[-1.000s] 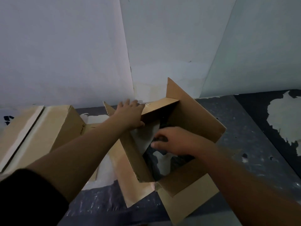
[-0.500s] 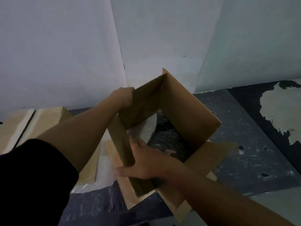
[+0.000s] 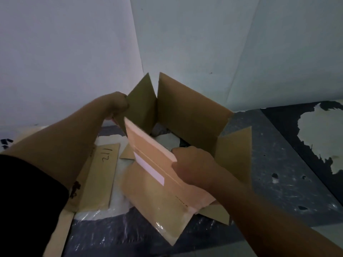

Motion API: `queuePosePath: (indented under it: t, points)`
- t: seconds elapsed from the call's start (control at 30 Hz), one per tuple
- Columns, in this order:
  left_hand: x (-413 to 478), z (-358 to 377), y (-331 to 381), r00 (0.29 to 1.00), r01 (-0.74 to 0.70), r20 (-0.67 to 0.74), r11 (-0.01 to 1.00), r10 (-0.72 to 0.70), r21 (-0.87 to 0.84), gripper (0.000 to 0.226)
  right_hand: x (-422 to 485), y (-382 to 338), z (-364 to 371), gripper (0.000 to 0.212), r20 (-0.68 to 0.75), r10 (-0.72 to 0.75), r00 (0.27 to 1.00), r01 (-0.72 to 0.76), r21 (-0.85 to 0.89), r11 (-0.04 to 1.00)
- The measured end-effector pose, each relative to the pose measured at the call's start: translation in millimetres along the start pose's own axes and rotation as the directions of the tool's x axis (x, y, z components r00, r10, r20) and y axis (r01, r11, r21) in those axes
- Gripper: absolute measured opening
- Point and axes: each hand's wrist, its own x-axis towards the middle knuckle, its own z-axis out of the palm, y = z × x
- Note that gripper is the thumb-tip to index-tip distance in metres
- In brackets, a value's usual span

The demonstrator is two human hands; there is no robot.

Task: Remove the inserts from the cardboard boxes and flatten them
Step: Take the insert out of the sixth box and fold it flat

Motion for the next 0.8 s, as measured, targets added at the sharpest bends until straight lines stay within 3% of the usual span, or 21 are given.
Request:
queuePosePath:
  t: [0.2,0.3,0.37,0.43,0.57,0.7,0.8]
  points:
    - [-14,11,-25,0.996,-0.018,-0.086,0.985,0.004,-0.170,0.024,-8,14,0,0.029,-0.060,-0.005,0.998,0.005,-0.003,1.000]
    - [-23,21,-38,0.990,0.017,-0.123,0.914,-0.073,-0.406,0.021,-14,27,-4,0.055,-0.172,0.060,0.983,-0.085,-0.142,0.986]
    - [-24,30,-47,0.982,0.030,-0.149,0.879,-0.114,-0.476,0.021,-17,39,-8,0.070,-0.301,0.109,0.947,-0.170,-0.184,0.968]
    - [-27,40,-54,0.967,0.050,-0.181,0.830,-0.179,-0.556,0.016,-17,51,-12,0.084,-0.346,0.195,0.918,-0.240,-0.093,0.966]
    - [-34,59,-57,0.962,0.060,-0.170,0.777,-0.211,-0.626,0.009,-12,61,-15,0.108,-0.116,0.324,0.939,-0.289,0.247,0.925]
    - [-44,71,-46,0.962,0.024,-0.190,0.758,-0.193,-0.651,0.024,-12,52,-12,0.093,-0.044,0.209,0.977,-0.168,0.450,0.877]
    - [-50,75,-35,0.982,0.079,-0.045,0.609,-0.186,-0.790,0.056,-9,41,-11,0.050,-0.006,0.079,0.997,-0.069,0.428,0.901]
